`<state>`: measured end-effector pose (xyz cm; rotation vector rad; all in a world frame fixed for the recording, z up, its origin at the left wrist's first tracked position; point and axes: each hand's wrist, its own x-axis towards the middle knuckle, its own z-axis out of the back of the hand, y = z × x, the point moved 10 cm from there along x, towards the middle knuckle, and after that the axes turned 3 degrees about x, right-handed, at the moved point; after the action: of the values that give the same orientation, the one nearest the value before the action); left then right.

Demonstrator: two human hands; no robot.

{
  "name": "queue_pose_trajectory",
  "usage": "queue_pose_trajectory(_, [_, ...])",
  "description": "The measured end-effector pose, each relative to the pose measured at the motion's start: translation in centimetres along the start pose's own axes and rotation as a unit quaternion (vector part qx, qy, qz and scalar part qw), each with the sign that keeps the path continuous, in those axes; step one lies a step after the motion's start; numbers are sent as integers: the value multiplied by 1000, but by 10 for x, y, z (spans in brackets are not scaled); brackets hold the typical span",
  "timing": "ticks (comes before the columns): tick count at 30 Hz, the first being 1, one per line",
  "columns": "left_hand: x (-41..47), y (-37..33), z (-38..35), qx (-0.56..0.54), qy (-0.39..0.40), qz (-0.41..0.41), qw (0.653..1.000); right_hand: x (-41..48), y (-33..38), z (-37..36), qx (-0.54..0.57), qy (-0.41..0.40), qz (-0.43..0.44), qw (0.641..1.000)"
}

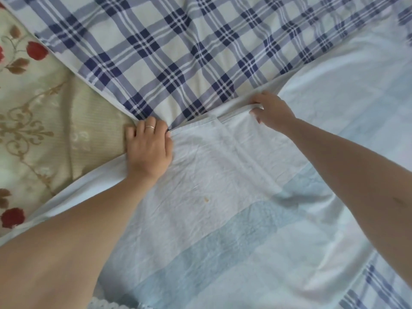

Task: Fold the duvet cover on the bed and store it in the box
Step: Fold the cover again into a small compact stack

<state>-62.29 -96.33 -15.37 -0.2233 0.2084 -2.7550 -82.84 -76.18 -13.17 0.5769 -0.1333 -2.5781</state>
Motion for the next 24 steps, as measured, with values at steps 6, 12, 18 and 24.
queue_pose_trajectory(6, [2,-3,-7,29,24,-3,999,3,-11,23,98,-25,-33,994])
queue_pose_trajectory(12, [4,-1,-5,38,23,-4,999,5,-44,53,196,-89,-118,969])
queue_pose_trajectory(18, [5,-6,-5,31,4,-11,999,45,-49,49,47,-73,-161,983])
queue_pose_trajectory(24, [8,-9,-8,35,0,-11,999,21,-30,18,207,-163,-113,958])
